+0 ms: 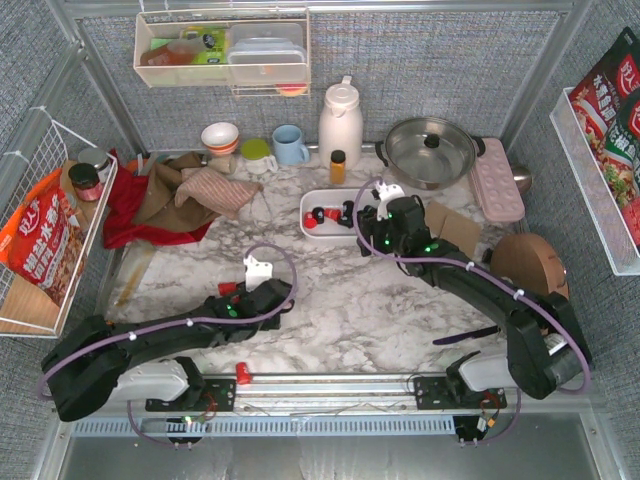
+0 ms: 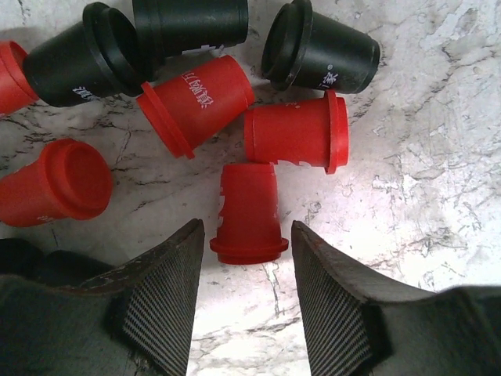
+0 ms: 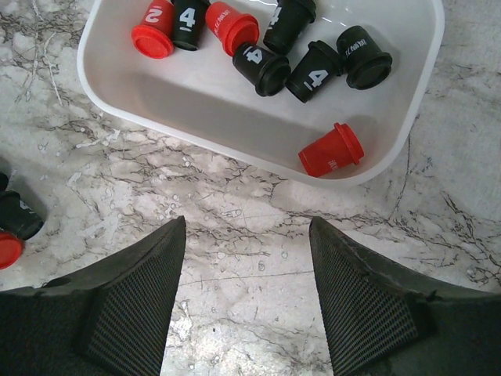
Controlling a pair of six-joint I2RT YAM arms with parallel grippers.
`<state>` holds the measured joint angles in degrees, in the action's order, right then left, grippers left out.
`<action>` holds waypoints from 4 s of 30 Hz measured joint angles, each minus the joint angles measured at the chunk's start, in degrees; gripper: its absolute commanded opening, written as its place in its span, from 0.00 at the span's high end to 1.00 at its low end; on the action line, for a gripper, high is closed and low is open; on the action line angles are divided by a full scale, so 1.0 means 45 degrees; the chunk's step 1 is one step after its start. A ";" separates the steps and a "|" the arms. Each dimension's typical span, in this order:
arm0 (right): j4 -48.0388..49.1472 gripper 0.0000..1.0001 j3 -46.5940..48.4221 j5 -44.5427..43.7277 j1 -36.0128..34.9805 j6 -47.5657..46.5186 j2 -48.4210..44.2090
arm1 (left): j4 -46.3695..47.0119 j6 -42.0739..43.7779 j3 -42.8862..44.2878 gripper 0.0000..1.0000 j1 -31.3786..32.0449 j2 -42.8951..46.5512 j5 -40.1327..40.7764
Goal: Mix the coffee capsules in the storage basket
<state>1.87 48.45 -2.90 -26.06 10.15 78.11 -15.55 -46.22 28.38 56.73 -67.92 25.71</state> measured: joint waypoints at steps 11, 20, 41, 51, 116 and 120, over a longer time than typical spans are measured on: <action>-0.0165 0.32 0.0000 0.0486 -0.0010 0.0121 -0.0525 | 0.0374 0.0291 0.0238 0.57 -0.0049 -0.0491 0.0005; -0.1219 0.32 0.0525 0.1953 -0.0233 0.0675 -0.1292 | 0.1778 0.2438 0.0423 0.60 -0.0044 0.1715 -0.0801; 0.0209 0.32 0.0787 0.5673 -0.2152 0.4303 -0.0933 | 1.1171 0.8510 -0.1685 0.62 0.0000 0.2545 -0.3536; 0.1200 0.38 0.0690 0.6164 -0.2404 0.5100 -0.0529 | 1.2070 0.8748 -0.1637 0.62 0.0034 0.2268 -0.3988; 0.0704 0.26 0.1481 -0.0971 -0.0214 -0.0345 0.1899 | -0.7922 -0.7349 0.0471 0.34 0.0053 0.3895 -0.1234; 0.0675 0.26 0.1481 -0.0884 -0.0214 -0.0238 0.1817 | -0.7985 -0.7159 0.0427 0.36 0.0078 0.3696 -0.1841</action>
<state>4.91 55.11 -6.87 -27.03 9.08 86.28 -51.48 -78.43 30.30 57.08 -51.29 17.43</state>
